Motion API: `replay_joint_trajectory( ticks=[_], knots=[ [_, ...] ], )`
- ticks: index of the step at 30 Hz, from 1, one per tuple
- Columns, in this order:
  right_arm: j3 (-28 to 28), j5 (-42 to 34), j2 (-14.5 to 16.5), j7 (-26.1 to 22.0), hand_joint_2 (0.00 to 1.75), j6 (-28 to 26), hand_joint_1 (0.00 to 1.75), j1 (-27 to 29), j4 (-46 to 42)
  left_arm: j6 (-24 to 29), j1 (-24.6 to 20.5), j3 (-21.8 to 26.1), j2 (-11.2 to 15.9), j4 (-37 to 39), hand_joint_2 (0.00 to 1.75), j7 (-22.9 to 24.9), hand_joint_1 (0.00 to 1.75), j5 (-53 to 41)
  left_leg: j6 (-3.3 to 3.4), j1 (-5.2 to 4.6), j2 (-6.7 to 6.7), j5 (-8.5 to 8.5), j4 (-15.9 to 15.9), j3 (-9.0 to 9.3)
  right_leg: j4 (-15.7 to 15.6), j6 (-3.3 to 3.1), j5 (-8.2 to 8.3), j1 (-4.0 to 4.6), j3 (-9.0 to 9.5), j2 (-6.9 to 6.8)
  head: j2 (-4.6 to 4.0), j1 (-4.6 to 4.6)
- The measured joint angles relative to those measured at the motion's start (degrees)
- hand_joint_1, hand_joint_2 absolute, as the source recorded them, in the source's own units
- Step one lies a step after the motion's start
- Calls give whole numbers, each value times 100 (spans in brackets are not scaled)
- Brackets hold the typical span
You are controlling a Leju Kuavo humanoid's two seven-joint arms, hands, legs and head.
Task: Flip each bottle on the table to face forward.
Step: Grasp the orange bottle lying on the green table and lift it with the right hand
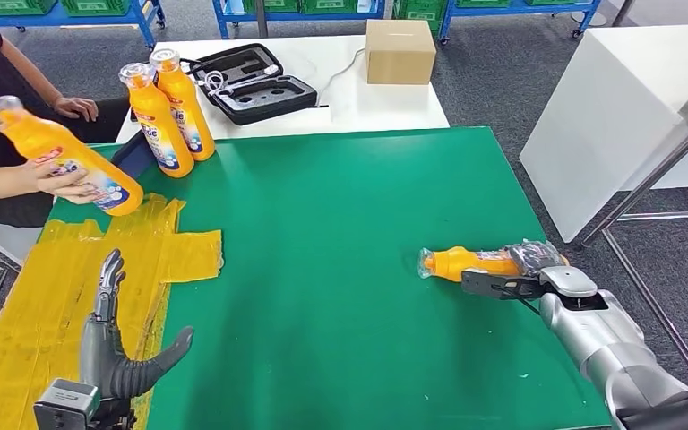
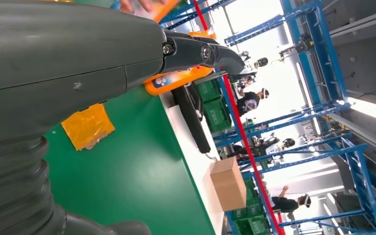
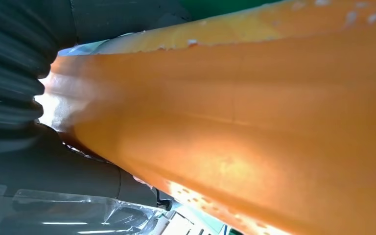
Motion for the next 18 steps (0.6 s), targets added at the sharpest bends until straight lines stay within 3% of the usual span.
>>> replay_joint_trajectory(
  ticks=[3,7,10,13,18],
  knots=[
    [-58,-99,39,-86,175,-26,175,19,-14,15,2,1,1,0,175,0,0,22,-2,1,15,-7,0,13,0,-1,-1,6,12,14,0,0],
    [-230,-750,56,-576,175,-80,175,259,-465,-92,59,27,-11,-16,175,-1,0,164,-3,4,19,-9,0,8,0,-2,0,13,50,19,0,1],
    [-486,-1839,170,-953,175,105,175,732,-1515,-398,185,101,-106,-73,175,12,0,440,-4,4,20,-6,0,-6,2,-2,1,15,61,21,0,1],
    [-629,-2860,460,-1040,175,508,175,1202,-2745,-863,307,171,-296,-144,175,79,0,896,-7,3,12,6,0,-46,8,-2,1,14,20,12,0,-4],
    [-365,-3405,976,-1028,175,628,175,1498,-4117,-1343,401,116,-568,-143,175,226,0,1520,-5,1,-21,37,3,-136,27,-1,3,1,-65,-25,0,-3]
  ],
)
